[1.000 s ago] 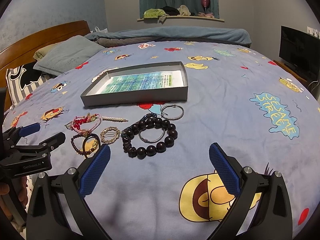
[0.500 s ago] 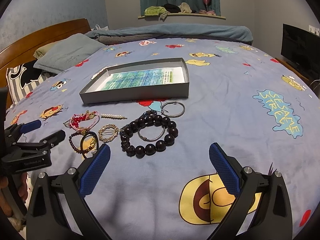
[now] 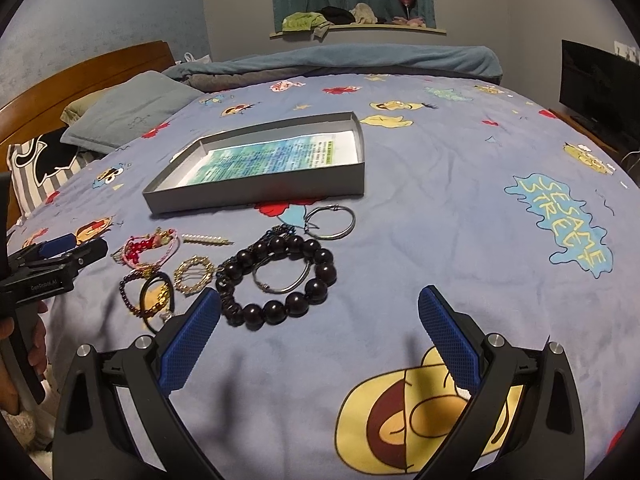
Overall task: Organize jewelry
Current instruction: 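Grasp the pink braided bracelet with the left tool while the right tool grasps the black bead bracelet, then lift both bracelets and carry them over the gray tray with both tools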
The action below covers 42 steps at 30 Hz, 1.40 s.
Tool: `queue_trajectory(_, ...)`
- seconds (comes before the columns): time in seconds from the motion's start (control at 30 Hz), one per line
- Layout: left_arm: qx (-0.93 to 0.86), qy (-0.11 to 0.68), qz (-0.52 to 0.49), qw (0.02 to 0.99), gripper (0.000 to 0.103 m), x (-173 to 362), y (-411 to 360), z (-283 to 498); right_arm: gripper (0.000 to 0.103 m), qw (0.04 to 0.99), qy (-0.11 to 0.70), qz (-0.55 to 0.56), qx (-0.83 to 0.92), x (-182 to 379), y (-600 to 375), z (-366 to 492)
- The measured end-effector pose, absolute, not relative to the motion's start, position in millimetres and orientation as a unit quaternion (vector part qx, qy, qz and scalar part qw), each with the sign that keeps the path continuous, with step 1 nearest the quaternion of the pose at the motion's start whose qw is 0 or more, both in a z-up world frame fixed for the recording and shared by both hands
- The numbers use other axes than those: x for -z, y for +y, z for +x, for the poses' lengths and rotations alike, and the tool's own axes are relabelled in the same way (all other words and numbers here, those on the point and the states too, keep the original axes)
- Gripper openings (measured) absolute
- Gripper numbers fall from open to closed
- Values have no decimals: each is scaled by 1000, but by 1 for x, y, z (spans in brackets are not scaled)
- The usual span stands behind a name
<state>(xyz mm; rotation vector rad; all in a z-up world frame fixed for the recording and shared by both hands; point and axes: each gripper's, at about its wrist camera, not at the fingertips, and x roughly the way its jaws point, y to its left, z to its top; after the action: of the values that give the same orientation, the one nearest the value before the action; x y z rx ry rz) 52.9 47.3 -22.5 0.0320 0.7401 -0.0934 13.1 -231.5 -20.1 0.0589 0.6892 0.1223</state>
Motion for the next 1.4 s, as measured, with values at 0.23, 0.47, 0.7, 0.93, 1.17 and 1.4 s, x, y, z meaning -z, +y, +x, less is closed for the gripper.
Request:
queue_trajectory(0.23, 72, 373, 23, 925, 65, 28, 40, 66, 75, 934, 348, 38, -68, 27, -230, 27)
queue_trajectory(0.47, 82, 376, 40, 922, 48, 36, 32, 73, 46, 927, 366, 48, -69, 36, -230, 38)
queue_trajectory(0.7, 95, 384, 42, 917, 23, 41, 29, 81, 30, 921, 378, 57, -77, 43, -230, 44)
queue_trajectory(0.93, 103, 401, 36, 910, 22, 51, 27, 92, 30, 910, 398, 73, -85, 47, -234, 54)
queue_trajectory(1.17, 103, 403, 44, 909, 12, 54, 27, 94, 31, 899, 417, 92, -97, 52, -236, 65)
queue_trajectory(1.4, 103, 389, 51, 914, 5, 47, 28, 89, 22, 899, 416, 93, -97, 51, -237, 66)
